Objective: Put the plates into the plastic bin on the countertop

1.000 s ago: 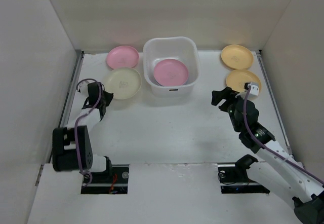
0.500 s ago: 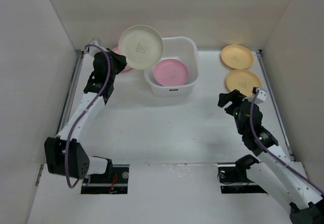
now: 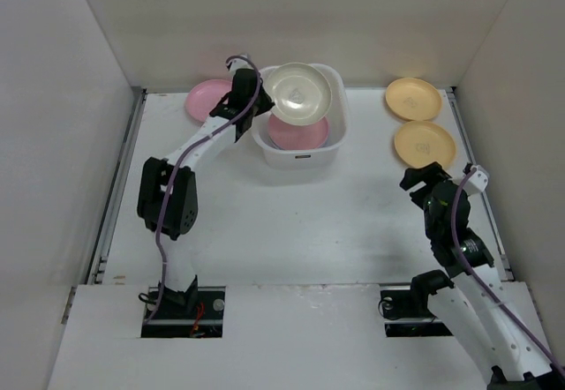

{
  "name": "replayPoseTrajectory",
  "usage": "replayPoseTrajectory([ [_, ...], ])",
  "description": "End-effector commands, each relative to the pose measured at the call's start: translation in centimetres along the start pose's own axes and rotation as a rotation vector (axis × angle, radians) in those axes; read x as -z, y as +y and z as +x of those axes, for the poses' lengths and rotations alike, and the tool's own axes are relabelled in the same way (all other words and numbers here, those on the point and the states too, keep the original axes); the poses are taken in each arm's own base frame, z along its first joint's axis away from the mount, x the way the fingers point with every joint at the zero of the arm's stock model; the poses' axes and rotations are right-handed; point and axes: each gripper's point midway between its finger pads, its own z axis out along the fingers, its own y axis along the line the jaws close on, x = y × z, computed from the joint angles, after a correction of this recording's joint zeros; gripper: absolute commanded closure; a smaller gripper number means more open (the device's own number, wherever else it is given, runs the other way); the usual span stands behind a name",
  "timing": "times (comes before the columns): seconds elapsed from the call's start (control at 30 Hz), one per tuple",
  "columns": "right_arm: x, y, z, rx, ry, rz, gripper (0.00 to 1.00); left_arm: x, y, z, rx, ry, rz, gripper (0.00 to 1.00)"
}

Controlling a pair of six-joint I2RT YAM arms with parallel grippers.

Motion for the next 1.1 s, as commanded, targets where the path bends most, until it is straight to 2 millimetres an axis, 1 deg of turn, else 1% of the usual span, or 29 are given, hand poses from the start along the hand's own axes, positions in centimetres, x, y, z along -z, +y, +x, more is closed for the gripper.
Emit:
replayPoseTrajectory([
  [0.0, -0.1, -0.6, -0.2, -0.014, -0.014, 0.029, 0.20, -0.7, -3.7, -2.5, -0.051, -0.053, 0.069, 0.94],
  [0.1, -0.6, -1.5, 0.0, -0.026, -0.010, 0.065, 0.20, -2.2, -4.2, -1.5, -0.090, -0.019, 0.059, 0.93],
  [0.2, -1.1, -2.2, 0.0, -0.035, -0.009, 0.092, 0.19, -3.0, -4.1, -0.5, -0.127, 0.002, 0.042, 0.90],
  [0.27, -1.4, -2.6, -0.2, -0.051, -0.012, 0.111, 0.19, -3.5, -3.2, 0.3, -0.145, 0.017, 0.011, 0.85],
  [0.37, -1.8, -3.1, -0.4, -0.079, -0.015, 0.132, 0.20, -4.0, -2.2, 1.6, -0.164, 0.053, -0.014, 0.81],
  [0.47, -2.3, -3.5, -0.4, -0.107, -0.020, 0.148, 0.20, -4.4, -1.9, 2.3, -0.198, 0.071, -0.014, 0.75],
  [0.5, -2.5, -3.7, -0.3, -0.115, -0.017, 0.156, 0.20, -4.3, -1.9, 2.6, -0.215, 0.076, -0.010, 0.70],
  [0.57, -3.0, -4.0, 0.1, -0.130, -0.001, 0.173, 0.20, -3.8, -2.4, 2.4, -0.238, 0.072, 0.002, 0.58],
  [0.6, -3.4, -4.1, 0.4, -0.137, 0.009, 0.181, 0.20, -3.3, -2.8, 2.1, -0.251, 0.059, 0.011, 0.47],
  [0.63, -3.7, -4.5, 0.6, -0.144, 0.017, 0.195, 0.20, -2.5, -3.7, 1.6, -0.266, 0.042, 0.031, 0.42],
  [0.67, -4.1, -4.8, 0.9, -0.152, 0.026, 0.210, 0.20, -1.9, -4.2, 1.2, -0.282, 0.030, 0.043, 0.39],
  [0.7, -4.5, -5.3, 1.2, -0.166, 0.034, 0.228, 0.20, -1.1, -5.0, 0.4, -0.296, 0.004, 0.057, 0.32],
  [0.73, -4.8, -5.8, 1.5, -0.179, 0.039, 0.248, 0.20, 0.0, -5.7, -0.5, -0.305, -0.026, 0.067, 0.20],
  [0.77, -5.2, -6.4, 1.6, -0.194, 0.039, 0.267, 0.20, 0.9, -6.5, -1.3, -0.311, -0.049, 0.080, 0.13],
  [0.8, -5.7, -6.9, 1.8, -0.209, 0.041, 0.286, 0.20, 2.2, -7.4, -2.2, -0.321, -0.077, 0.099, 0.00],
  [0.87, -6.7, -8.3, 1.8, -0.242, 0.039, 0.334, 0.20, 5.0, -9.0, -3.7, -0.329, -0.121, 0.141, 0.00],
  [0.93, -7.7, -9.4, 2.0, -0.273, 0.049, 0.368, 0.20, 7.6, -10.0, -4.5, -0.327, -0.149, 0.170, 0.00],
  [1.0, -8.8, -10.3, 2.1, -0.314, 0.064, 0.393, 0.21, 9.9, -10.1, -4.5, -0.326, -0.166, 0.188, 0.00],
  [1.07, -10.1, -10.8, 2.1, -0.359, 0.072, 0.405, 0.22, 12.3, -9.3, -4.0, -0.312, -0.190, 0.197, 0.00],
])
